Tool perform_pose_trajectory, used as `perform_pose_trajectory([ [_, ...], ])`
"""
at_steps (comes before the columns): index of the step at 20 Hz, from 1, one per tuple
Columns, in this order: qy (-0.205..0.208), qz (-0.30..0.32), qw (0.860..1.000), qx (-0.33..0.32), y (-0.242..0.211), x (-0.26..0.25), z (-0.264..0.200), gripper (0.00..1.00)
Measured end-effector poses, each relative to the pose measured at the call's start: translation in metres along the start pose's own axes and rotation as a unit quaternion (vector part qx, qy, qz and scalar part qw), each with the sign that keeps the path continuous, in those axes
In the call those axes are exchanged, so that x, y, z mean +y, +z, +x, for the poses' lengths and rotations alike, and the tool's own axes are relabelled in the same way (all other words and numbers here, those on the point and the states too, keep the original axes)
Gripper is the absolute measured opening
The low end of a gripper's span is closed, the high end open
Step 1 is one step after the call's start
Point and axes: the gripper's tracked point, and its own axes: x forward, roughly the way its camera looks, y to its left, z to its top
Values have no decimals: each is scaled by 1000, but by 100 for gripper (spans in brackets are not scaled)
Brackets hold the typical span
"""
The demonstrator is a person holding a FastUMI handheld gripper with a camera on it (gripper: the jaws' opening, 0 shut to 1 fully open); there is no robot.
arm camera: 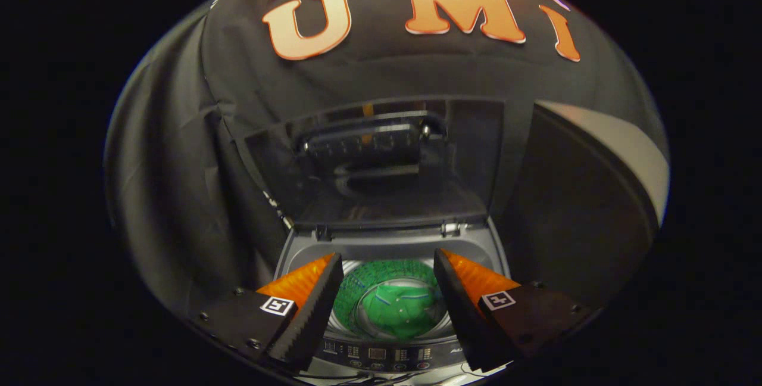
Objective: Put the clothes into the washing machine and then close the washing machine lid.
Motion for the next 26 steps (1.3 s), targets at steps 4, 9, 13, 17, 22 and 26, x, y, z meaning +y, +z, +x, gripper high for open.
perform_pose_trajectory([
  [4, 11, -2, 999, -46, 54, 12, 1, 98],
  [9, 22, -11, 996, -89, 121, 23, 21, 98],
  [13, 26, -27, 992, -117, 157, 35, 34, 98],
  [17, 14, -36, 991, -125, 178, 37, 56, 98],
  [22, -7, -37, 994, -99, 174, 29, 88, 98],
  [26, -17, -33, 994, -100, 168, 27, 87, 98],
])
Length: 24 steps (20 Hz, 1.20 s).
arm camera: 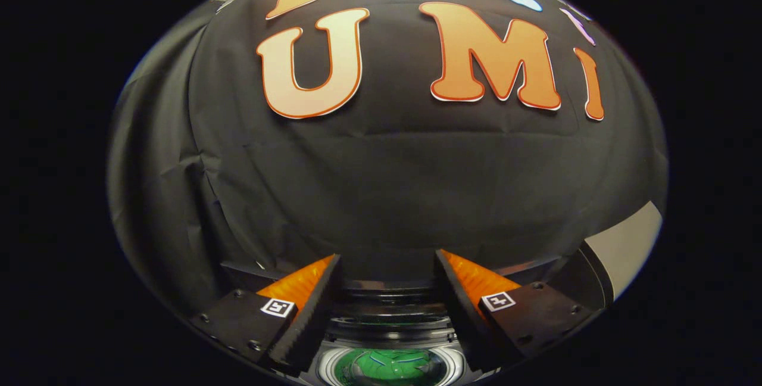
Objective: Put the clothes into the washing machine and then close the washing machine lid.
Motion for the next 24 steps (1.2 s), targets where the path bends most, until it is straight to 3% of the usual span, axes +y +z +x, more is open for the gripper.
perform_pose_trajectory([
  [5, -23, 11, 1000, -17, -5, 1, -10, 100],
  [24, -25, -4, 993, -114, -65, 6, -109, 99],
])
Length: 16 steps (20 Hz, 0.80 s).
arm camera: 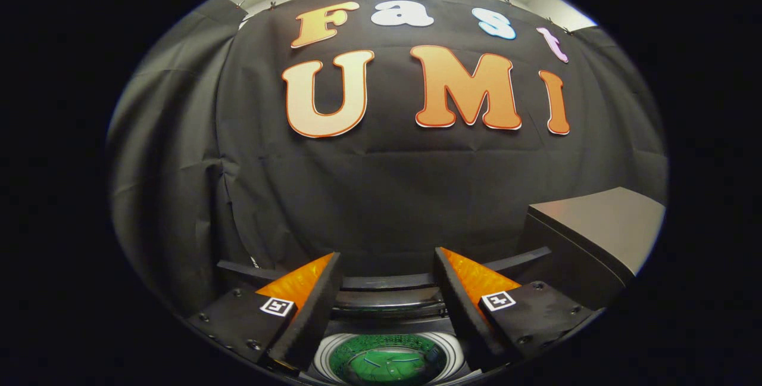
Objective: Put the clothes into the washing machine and then close the washing machine lid.
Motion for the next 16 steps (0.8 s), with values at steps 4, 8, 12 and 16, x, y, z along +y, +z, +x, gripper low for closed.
perform_pose_trajectory([
  [4, 1, 1, 1000, -8, -13, -1, -16, 99],
  [8, -5, 8, 1000, 28, -42, -9, -25, 100],
  [12, -2, 33, 995, 97, -107, -17, -27, 99],
  [16, -1, 36, 989, 142, -147, -22, -36, 98],
])
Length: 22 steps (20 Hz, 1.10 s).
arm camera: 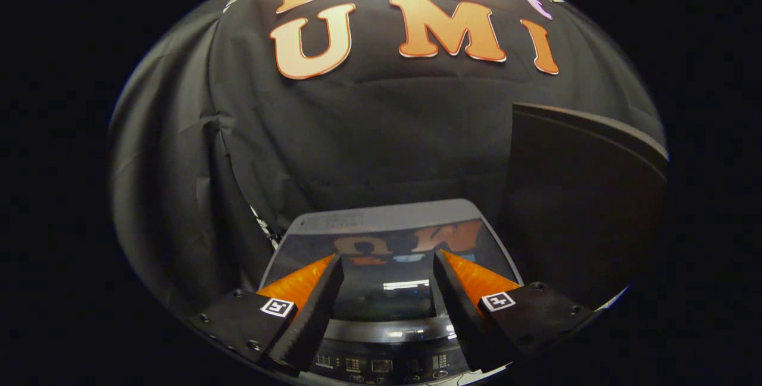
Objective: Put the clothes into the washing machine and then close the washing machine lid.
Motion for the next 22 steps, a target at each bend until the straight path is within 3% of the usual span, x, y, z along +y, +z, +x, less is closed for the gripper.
perform_pose_trajectory([
  [6, 6, -9, 997, 70, -58, -5, 3, 99],
  [8, 12, -11, 997, 74, -55, -7, -7, 99],
  [13, 22, -27, 999, 0, 37, -21, -53, 99],
  [16, 21, -43, 998, -47, 102, -41, -106, 98],
  [22, 21, -62, 989, -129, 191, -93, -200, 98],
])
